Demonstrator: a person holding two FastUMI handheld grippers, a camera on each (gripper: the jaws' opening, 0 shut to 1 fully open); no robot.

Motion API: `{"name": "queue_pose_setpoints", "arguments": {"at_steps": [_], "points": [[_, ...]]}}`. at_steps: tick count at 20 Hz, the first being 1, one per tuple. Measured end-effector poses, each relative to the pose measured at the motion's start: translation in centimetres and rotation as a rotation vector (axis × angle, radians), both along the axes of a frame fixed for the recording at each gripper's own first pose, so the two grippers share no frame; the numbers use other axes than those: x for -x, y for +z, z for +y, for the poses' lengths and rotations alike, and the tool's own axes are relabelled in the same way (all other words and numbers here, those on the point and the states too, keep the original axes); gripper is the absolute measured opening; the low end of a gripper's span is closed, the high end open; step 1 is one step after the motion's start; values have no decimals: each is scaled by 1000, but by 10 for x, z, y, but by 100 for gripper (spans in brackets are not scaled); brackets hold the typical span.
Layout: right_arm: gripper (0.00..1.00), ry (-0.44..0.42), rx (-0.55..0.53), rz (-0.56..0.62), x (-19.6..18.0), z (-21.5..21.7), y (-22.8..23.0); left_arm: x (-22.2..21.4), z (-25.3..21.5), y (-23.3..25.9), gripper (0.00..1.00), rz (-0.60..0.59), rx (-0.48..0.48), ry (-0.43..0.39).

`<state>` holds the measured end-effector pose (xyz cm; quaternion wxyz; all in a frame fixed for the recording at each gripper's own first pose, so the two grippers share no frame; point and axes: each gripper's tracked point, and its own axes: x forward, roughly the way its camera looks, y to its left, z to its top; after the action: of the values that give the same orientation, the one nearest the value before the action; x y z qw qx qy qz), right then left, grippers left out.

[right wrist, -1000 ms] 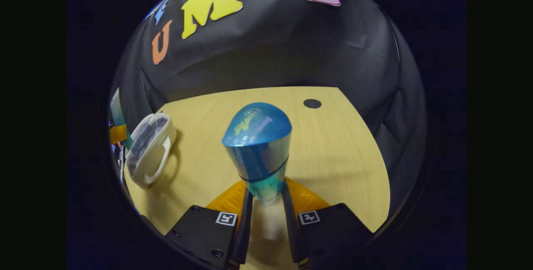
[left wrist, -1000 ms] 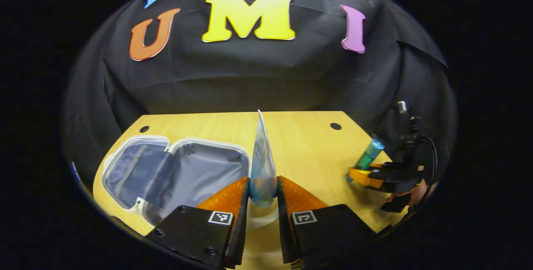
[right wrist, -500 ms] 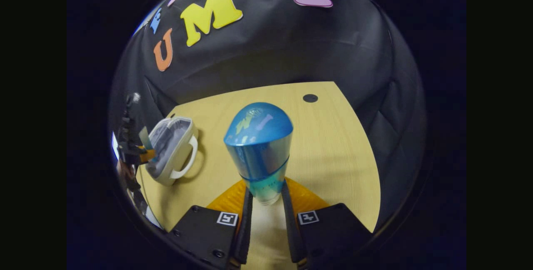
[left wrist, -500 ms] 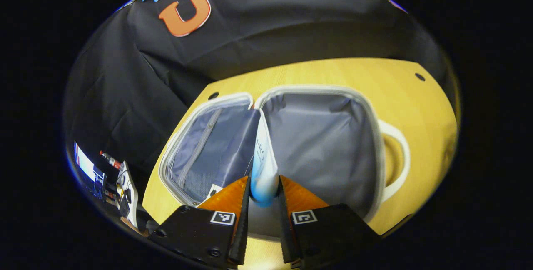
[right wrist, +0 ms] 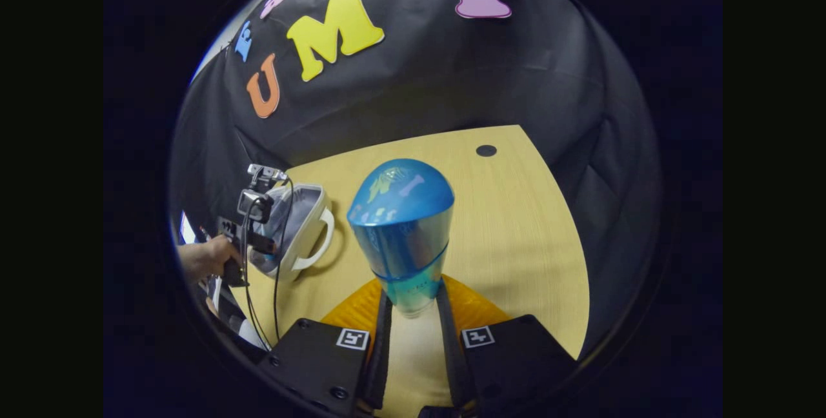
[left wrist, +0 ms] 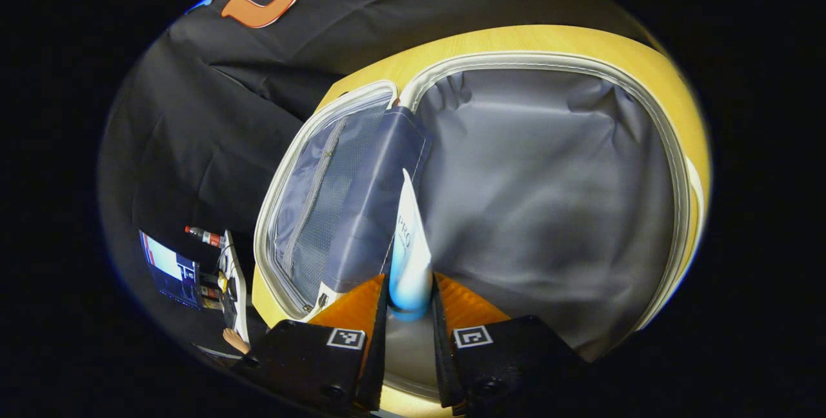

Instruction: First open the suitcase, pack the skin care products into it, and then close the suitcase.

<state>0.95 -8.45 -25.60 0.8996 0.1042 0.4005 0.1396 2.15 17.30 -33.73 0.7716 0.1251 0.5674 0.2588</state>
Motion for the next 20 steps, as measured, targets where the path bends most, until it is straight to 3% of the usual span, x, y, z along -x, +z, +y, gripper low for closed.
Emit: {"name": "queue_pose_setpoints", "arguments": {"at_steps": [4, 7, 10, 11, 13, 17, 20], "points": [[35, -17, 19, -2, 14, -12, 5, 3, 0, -14, 41, 78, 65, 44], [35, -25, 38, -17, 21, -13, 13, -4, -1, -13, 46, 90, 69, 4], [35, 1, 37, -36, 24, 8, 25, -3, -10, -11, 58, 41, 144, -21], [35, 23, 30, -43, 25, 21, 30, -5, -16, -8, 75, 20, 176, -43], [35, 78, 33, -60, 23, 53, 40, -8, -23, 5, 95, -42, 223, -80], [35, 189, 11, -108, 6, 140, 66, -6, -27, 53, 99, -262, 335, -148], [35, 248, -27, -109, -9, 218, 78, 18, -2, 95, 99, -434, 355, -176]]}}
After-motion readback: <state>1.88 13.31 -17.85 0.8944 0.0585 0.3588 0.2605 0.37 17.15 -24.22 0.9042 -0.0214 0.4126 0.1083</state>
